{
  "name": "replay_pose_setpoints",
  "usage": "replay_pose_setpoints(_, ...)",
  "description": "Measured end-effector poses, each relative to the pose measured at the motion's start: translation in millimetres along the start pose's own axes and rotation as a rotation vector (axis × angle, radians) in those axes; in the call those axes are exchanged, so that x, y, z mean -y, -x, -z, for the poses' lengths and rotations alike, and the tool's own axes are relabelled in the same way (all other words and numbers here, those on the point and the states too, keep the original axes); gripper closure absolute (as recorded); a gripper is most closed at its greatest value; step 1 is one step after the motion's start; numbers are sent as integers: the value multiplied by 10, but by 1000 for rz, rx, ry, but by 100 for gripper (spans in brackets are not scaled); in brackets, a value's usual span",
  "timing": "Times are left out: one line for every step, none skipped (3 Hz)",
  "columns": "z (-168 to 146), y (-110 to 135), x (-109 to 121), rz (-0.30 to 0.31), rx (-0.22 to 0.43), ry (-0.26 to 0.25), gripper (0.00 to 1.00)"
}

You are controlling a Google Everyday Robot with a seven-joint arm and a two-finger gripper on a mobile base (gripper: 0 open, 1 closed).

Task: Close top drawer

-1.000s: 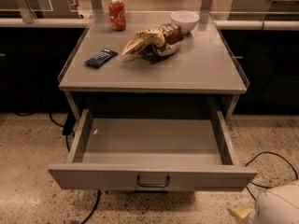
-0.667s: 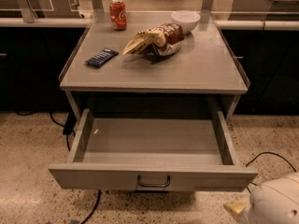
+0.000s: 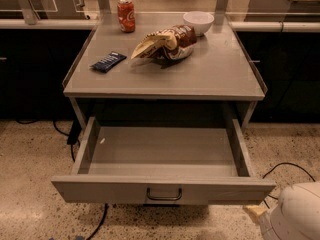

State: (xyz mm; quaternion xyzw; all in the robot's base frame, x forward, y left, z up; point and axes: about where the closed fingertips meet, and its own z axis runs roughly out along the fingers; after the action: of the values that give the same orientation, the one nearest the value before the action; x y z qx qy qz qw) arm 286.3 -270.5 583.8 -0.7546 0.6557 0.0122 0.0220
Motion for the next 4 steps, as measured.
replay_pose_setpoints(97,-66,191,-86,47,-61,0)
replay_pose_setpoints(200,-83,401,-119,80,-91,0)
replay_pose_setpoints(292,2,799,-85,110,-82,0)
replay_pose_setpoints(298,9,844,-78,107,-86,0)
